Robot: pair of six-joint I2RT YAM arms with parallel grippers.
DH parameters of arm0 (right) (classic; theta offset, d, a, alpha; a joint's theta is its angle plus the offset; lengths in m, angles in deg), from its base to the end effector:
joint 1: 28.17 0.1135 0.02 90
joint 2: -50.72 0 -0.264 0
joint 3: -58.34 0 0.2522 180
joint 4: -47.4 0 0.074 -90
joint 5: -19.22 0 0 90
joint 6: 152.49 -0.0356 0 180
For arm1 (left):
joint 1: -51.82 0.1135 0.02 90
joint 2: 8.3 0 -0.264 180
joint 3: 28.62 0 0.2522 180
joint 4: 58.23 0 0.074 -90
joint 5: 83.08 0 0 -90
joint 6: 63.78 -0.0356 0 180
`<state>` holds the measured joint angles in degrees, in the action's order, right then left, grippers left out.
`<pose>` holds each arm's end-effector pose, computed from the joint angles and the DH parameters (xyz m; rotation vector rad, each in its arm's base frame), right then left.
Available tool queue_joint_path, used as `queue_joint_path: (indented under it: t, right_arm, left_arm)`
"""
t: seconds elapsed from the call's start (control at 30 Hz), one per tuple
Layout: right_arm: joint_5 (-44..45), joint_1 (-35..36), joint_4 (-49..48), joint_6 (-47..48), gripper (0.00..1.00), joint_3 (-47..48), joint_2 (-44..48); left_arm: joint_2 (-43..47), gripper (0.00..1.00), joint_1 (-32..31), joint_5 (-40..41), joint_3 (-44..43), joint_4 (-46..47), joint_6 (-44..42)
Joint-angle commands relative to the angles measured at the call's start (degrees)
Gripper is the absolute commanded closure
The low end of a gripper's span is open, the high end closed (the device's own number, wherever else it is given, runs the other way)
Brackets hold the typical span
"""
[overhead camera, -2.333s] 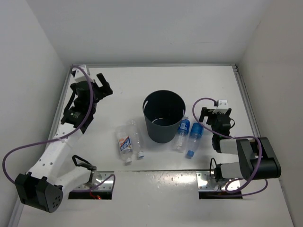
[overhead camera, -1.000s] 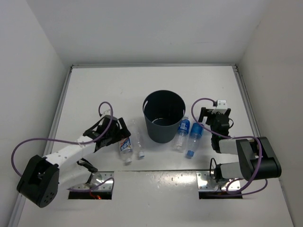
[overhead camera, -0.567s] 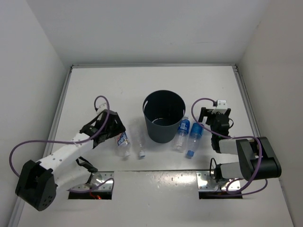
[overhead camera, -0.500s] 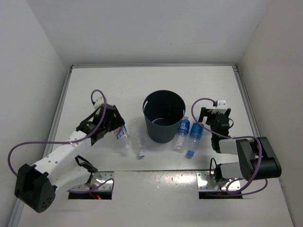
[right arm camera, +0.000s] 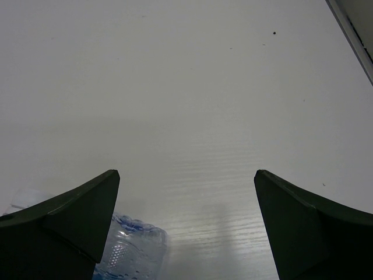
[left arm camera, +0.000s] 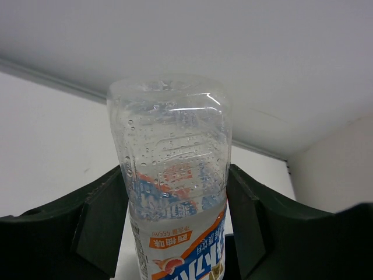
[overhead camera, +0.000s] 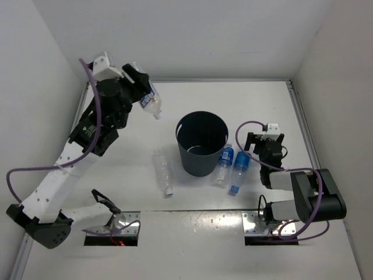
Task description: Put the plastic bottles in the bin
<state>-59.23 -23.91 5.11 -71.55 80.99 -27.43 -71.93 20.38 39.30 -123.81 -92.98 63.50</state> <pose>0.2146 0.0088 0.1391 0.2184 1.7833 -0.0153 0.1990 -0.0993 0.4762 -0.5136 1.5552 -0.4645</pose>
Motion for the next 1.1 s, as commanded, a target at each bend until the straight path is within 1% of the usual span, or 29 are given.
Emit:
queue_joint_path:
  t: [0.0,0.03,0.1,0.13,0.17,0.2,0.3,0.37,0.4,0.47,0.5,0.53,0.57,0.6,0.7,0.73,0.8,0.9,0.93,0.97,1.03,1.07]
  right_arm:
    - [0.3,0.2,-3.1,-0.1,0.00,1.7,0.4]
    - [0.3,0.2,-2.6,-0.1,0.00,1.7,0.4]
    - [0.3,0.2,-2.6,-0.1,0.00,1.7,0.4]
    - [0.3,0.2,-2.6,-0.1,0.00,1.7,0.4]
    - [-0.2,0.2,-2.6,-0.1,0.00,1.7,0.4]
    - [-0.2,0.2,-2.6,-0.1,0.00,1.7,0.4]
    - [-0.7,0.2,-2.6,-0.1,0.00,1.7,0.4]
    - [-0.7,-0.3,-2.6,-0.1,0.00,1.7,0.4]
    - [-0.7,-0.3,-2.6,-0.1,0.00,1.7,0.4]
    - [-0.7,-0.3,-2.6,-0.1,0.00,1.7,0.4]
    - [-0.7,-0.3,-2.6,-0.1,0.00,1.7,0.4]
    - [-0.7,-0.3,-2.6,-0.1,0.00,1.7,0.4]
    - [-0.7,-0.3,-2.6,-0.1,0.00,1.7,0.4]
    - [-0.7,-0.3,-2.6,-0.1,0.00,1.7,0.4]
    - [-0.7,-0.3,-2.6,-0.1,0.00,1.7,0.4]
    - [-0.7,-0.3,-2.6,-0.1,0.00,1.7,0.4]
    - [-0.7,-0.3,-2.0,-0.1,0.00,1.7,0.4]
    - [1.9,1.1,-2.0,-0.1,0.00,1.7,0.4]
    - [1.9,1.1,-2.6,-0.1,0.00,1.7,0.4]
    - [1.9,1.1,-2.6,-0.1,0.00,1.7,-0.2]
    - [2.7,1.7,-3.2,-0.1,0.00,1.7,-0.2]
    - [3.3,1.7,-3.2,-0.1,0.00,1.7,-0.2]
  left_arm:
    - [-5.9,0.53,-4.6,-1.0,-3.6,7.2,-5.2]
    - [-7.3,0.53,-7.3,-2.5,-5.0,9.1,-6.3]
    - [-10.0,0.53,-10.2,-3.1,-6.0,10.4,-7.5]
    - [-12.4,0.53,-11.6,-3.1,-6.5,10.9,-8.2]
    - [-13.3,0.53,-14.4,-3.1,-6.6,11.9,-8.2]
    - [-14.1,0.53,-15.7,-2.3,-6.6,11.9,-8.2]
    - [-16.7,0.53,-19.9,-1.2,-3.2,14.3,-8.2]
    - [-18.8,0.50,-22.6,-0.7,-1.2,15.1,-7.5]
    - [-19.6,0.50,-23.4,-0.7,-1.2,15.1,-7.5]
    - [-21.0,0.45,-25.7,-0.7,-0.1,15.1,-7.5]
    - [-22.1,0.43,-26.5,-0.7,0.0,15.1,-7.5]
    - [-22.1,0.34,-27.6,0.2,0.5,15.1,-7.5]
    - [-23.0,0.30,-27.6,0.2,1.0,15.1,-7.5]
    - [-23.7,0.18,-28.4,0.7,1.0,15.1,-7.5]
    - [-24.3,0.07,-29.0,2.1,1.0,15.1,-8.1]
    - [-24.3,0.00,-29.0,2.7,1.0,15.1,-8.1]
    - [-23.8,0.00,-29.6,4.5,0.5,14.5,-8.8]
    - [-21.7,0.00,-29.6,9.5,-1.7,13.2,-11.6]
    - [-20.8,0.00,-29.6,12.5,-2.2,13.2,-13.4]
    - [-18.7,0.00,-29.6,13.9,-2.2,13.2,-14.2]
    - [-16.0,0.00,-28.2,15.6,-1.4,13.2,-15.0]
    - [-14.5,0.00,-26.4,16.1,-0.6,12.0,-15.0]
